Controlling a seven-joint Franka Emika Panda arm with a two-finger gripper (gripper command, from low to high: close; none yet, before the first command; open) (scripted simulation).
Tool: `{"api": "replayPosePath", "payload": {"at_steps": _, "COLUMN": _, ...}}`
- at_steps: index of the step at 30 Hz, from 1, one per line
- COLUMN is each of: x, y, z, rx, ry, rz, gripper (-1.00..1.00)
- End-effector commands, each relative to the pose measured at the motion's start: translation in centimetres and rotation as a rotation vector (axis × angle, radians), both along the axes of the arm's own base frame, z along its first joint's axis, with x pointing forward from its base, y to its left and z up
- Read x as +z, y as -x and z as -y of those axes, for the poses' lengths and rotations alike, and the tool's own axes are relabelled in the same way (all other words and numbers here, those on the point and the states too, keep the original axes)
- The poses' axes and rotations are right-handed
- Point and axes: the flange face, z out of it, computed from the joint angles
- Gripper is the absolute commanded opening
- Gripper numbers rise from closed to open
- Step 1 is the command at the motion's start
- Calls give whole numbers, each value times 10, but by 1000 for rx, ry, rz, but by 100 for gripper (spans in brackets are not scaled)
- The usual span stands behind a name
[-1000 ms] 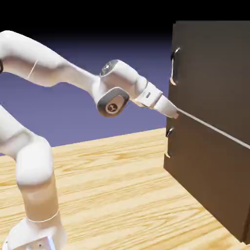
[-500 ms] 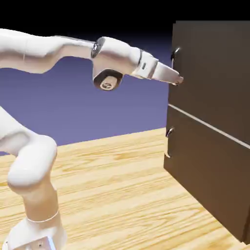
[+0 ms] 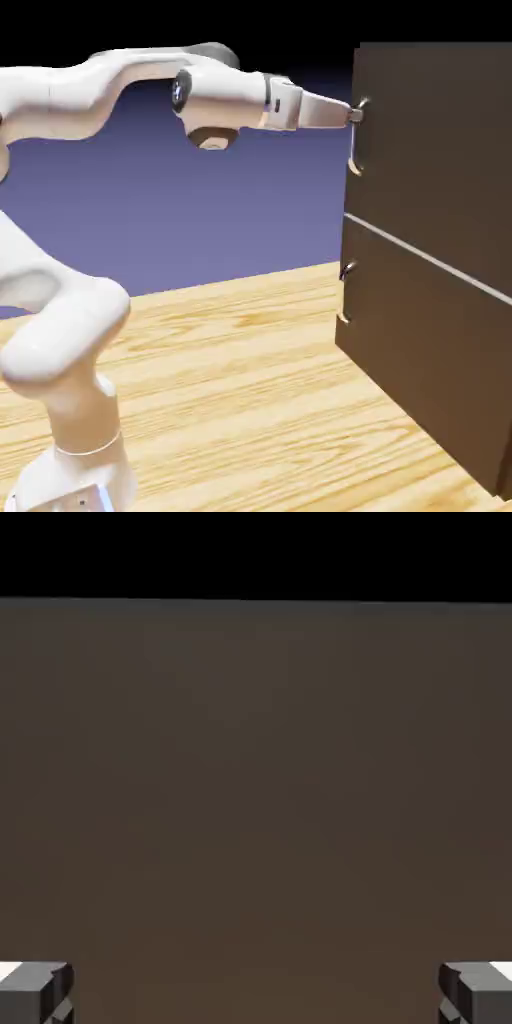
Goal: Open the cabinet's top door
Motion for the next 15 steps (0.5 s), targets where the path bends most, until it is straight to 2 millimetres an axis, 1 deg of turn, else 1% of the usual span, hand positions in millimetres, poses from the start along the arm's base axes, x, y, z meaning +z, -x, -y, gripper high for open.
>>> {"api": "replayPosePath", "payload": {"at_steps": 1, "x": 0, "y": -1, "z": -5, "rx": 1, "ry": 2, "rz": 11, "gripper": 0}}
{"api": "replayPosePath", "payload": {"at_steps": 8, "x": -11, "y": -15, "z": -43, "rx": 12, "ry": 12, "rz": 71, "gripper": 0}}
{"api": "replayPosePath", "payload": {"at_steps": 15, "x": -38, "y": -37, "z": -84, "rx": 26, "ry": 16, "rz": 106, "gripper": 0}}
